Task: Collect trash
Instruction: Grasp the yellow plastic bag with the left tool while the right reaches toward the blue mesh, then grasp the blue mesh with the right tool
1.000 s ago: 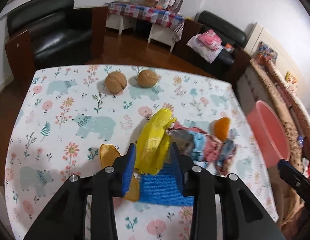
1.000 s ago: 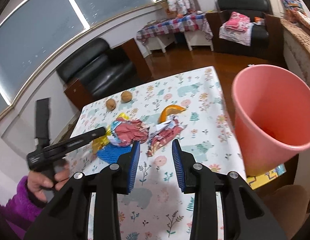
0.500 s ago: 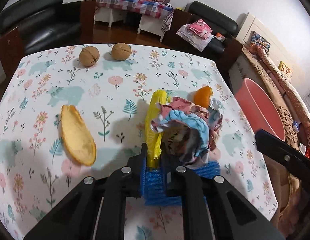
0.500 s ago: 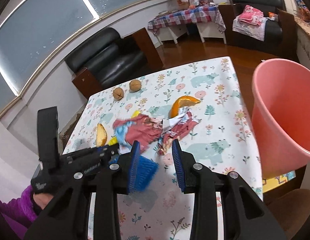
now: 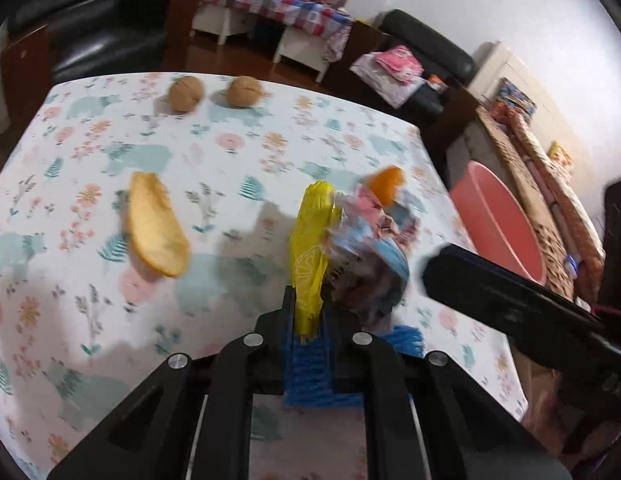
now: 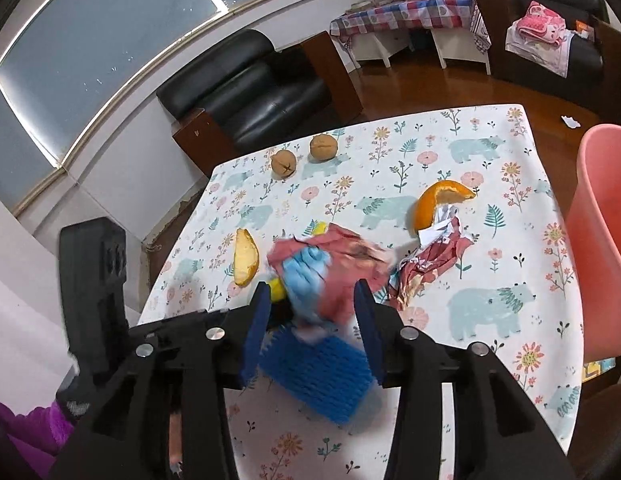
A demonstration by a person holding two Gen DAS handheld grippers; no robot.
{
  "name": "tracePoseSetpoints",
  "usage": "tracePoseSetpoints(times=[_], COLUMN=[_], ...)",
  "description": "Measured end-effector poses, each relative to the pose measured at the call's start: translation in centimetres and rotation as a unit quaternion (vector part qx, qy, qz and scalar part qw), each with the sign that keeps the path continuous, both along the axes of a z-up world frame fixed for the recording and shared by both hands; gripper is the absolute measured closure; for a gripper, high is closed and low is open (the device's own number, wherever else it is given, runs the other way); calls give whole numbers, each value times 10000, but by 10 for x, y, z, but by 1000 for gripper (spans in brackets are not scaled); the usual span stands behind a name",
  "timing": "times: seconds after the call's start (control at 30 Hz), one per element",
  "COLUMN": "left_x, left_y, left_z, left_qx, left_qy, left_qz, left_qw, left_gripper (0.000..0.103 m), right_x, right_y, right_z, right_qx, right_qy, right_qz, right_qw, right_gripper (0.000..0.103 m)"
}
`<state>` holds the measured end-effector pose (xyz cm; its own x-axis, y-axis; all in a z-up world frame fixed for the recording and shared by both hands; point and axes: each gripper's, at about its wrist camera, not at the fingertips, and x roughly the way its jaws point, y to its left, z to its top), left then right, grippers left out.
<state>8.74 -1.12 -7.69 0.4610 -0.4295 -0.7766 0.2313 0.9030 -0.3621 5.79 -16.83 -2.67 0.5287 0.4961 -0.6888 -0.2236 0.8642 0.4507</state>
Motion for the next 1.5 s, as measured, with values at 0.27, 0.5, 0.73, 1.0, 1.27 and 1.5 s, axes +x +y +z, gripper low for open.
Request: tracePoseSetpoints(times=[0.27, 0.5, 0.73, 1.0, 1.27, 1.5], left_x=[-12, -8, -11, -9, -16, -25], left_y=[13, 13, 34, 69, 75, 87], left_z=[13, -4, 13, 49, 33, 35], left_qx=[-81, -81, -154, -306, -441, -199], left_qy=[-210, 14, -282, -719, -370, -573], left_qz=[70, 91, 381, 716, 696, 803], left_qw=[9997, 9999, 9988, 9944, 9959, 9949], left_gripper=[93, 93, 93, 92, 90, 92], right_x=[-11, -7, -7, 7, -4, -14], right_y=[-3, -23, -36, -29, -21, 36], right_z=[3, 2, 11, -5, 3, 9], right_qx=[-251, 396, 139, 28, -239, -222], right_qy=[-33, 322, 59, 302, 109, -20], right_qz=[-188, -418, -640, -437, -221, 1010], right_qw=[9995, 9978, 9978, 9986, 9994, 9946], right_gripper=[59, 59, 59, 59, 59, 59])
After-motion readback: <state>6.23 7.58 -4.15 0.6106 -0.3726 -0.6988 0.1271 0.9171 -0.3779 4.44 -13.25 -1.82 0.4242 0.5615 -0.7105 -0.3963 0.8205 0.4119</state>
